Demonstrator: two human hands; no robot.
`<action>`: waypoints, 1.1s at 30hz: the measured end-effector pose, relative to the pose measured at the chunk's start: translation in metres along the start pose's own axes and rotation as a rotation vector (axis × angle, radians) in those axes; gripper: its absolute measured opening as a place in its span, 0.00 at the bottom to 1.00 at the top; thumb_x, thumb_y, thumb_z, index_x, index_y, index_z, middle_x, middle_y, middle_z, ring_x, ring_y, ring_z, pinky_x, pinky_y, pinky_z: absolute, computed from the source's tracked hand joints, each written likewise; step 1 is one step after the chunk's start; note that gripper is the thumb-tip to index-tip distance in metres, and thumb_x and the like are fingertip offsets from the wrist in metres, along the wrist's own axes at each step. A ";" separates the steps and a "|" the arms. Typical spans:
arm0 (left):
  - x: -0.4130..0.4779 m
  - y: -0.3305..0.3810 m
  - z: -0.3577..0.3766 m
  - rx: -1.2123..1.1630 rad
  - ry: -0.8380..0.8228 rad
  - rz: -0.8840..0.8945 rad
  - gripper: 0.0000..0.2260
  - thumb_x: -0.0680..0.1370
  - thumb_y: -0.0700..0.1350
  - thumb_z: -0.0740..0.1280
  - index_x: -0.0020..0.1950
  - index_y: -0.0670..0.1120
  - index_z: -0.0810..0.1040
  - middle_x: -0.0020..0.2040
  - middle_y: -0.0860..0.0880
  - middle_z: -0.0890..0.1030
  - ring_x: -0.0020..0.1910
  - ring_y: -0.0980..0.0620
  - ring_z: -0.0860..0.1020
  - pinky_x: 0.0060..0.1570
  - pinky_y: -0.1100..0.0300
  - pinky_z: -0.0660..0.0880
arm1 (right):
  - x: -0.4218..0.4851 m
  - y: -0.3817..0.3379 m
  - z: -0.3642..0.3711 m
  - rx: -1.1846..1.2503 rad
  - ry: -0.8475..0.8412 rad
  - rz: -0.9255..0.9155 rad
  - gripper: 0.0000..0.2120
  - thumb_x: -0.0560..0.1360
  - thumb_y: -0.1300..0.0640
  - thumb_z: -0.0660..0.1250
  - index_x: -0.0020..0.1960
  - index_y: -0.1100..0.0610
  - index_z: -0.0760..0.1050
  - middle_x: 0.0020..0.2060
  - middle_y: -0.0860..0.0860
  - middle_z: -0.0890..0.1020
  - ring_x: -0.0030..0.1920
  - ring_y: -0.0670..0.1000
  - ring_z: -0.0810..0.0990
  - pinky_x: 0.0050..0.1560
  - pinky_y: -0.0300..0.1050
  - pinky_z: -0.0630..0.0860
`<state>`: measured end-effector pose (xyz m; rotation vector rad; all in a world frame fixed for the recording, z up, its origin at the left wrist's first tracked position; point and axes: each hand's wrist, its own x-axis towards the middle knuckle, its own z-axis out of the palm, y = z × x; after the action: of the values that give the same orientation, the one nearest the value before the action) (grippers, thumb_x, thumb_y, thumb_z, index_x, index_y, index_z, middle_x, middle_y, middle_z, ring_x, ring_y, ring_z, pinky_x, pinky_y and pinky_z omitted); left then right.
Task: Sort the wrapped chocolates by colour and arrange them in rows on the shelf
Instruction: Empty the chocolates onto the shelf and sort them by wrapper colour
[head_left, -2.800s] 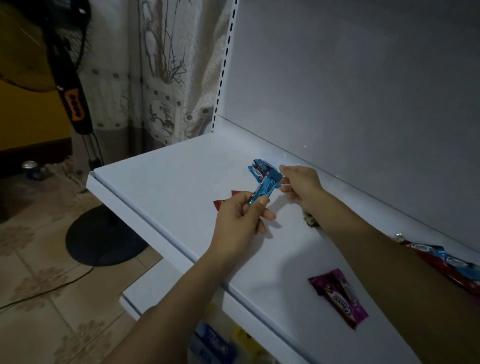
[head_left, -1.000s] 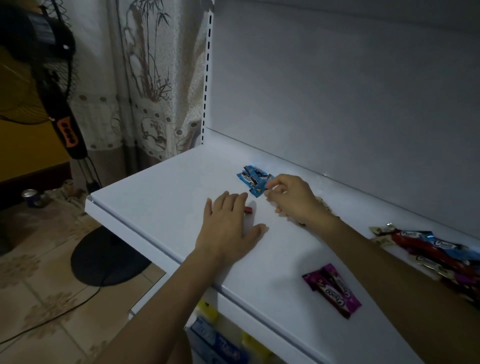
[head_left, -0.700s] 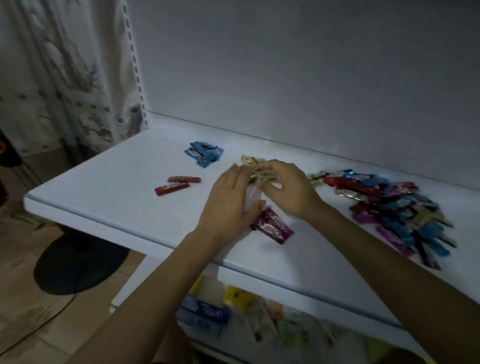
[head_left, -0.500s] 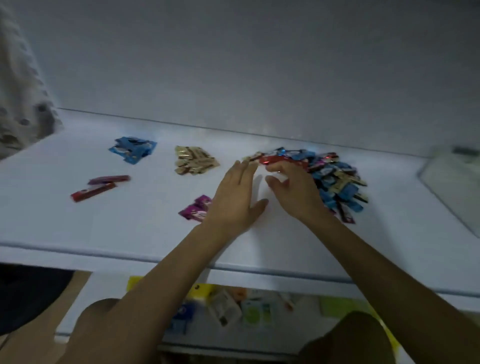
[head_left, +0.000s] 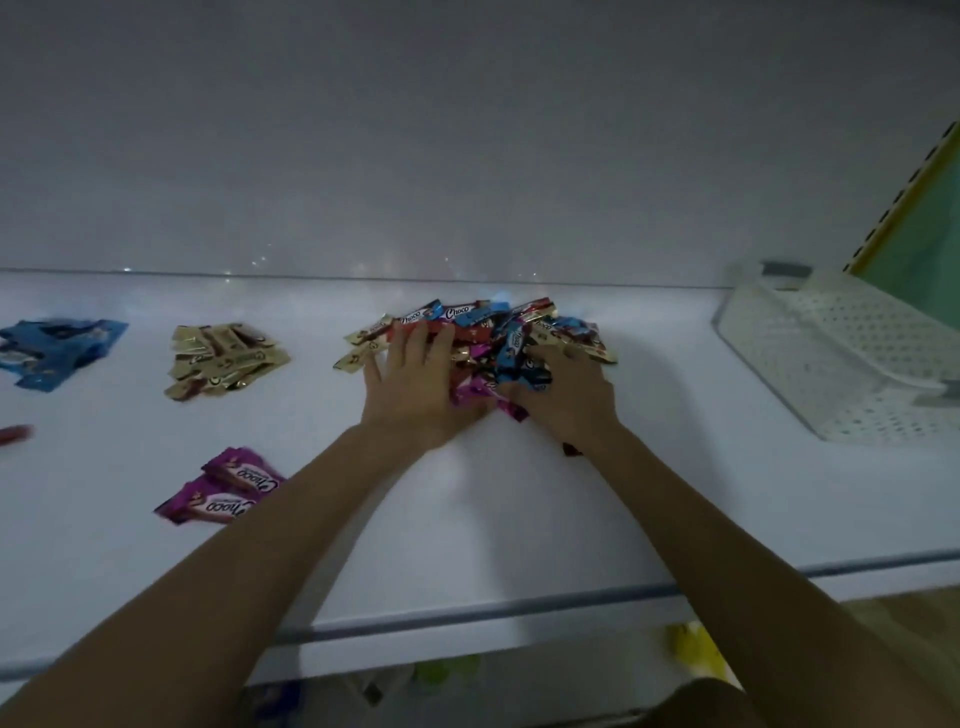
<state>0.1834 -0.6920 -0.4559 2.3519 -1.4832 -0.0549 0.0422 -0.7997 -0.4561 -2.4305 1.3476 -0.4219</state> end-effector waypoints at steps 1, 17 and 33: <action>0.007 -0.005 -0.003 0.016 0.023 -0.033 0.45 0.71 0.72 0.60 0.79 0.52 0.46 0.80 0.46 0.45 0.78 0.42 0.41 0.72 0.37 0.41 | 0.002 0.002 0.000 0.014 0.013 -0.003 0.33 0.71 0.33 0.64 0.72 0.47 0.65 0.73 0.54 0.63 0.72 0.58 0.62 0.70 0.56 0.62; 0.019 0.016 0.016 -0.062 -0.125 -0.061 0.55 0.63 0.77 0.61 0.79 0.51 0.40 0.80 0.46 0.46 0.78 0.40 0.45 0.75 0.43 0.45 | -0.006 0.005 0.004 0.378 0.176 -0.083 0.14 0.81 0.48 0.57 0.61 0.49 0.77 0.51 0.43 0.77 0.57 0.49 0.75 0.63 0.54 0.70; 0.023 0.047 0.028 0.042 0.165 0.098 0.25 0.80 0.55 0.62 0.76 0.56 0.61 0.71 0.48 0.66 0.68 0.44 0.65 0.56 0.51 0.74 | -0.003 0.015 0.010 0.500 0.213 -0.142 0.11 0.79 0.57 0.61 0.59 0.53 0.79 0.54 0.48 0.81 0.54 0.45 0.77 0.56 0.38 0.73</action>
<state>0.1473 -0.7380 -0.4635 2.2513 -1.5286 0.1922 0.0329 -0.8031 -0.4716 -2.1056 0.9923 -0.9517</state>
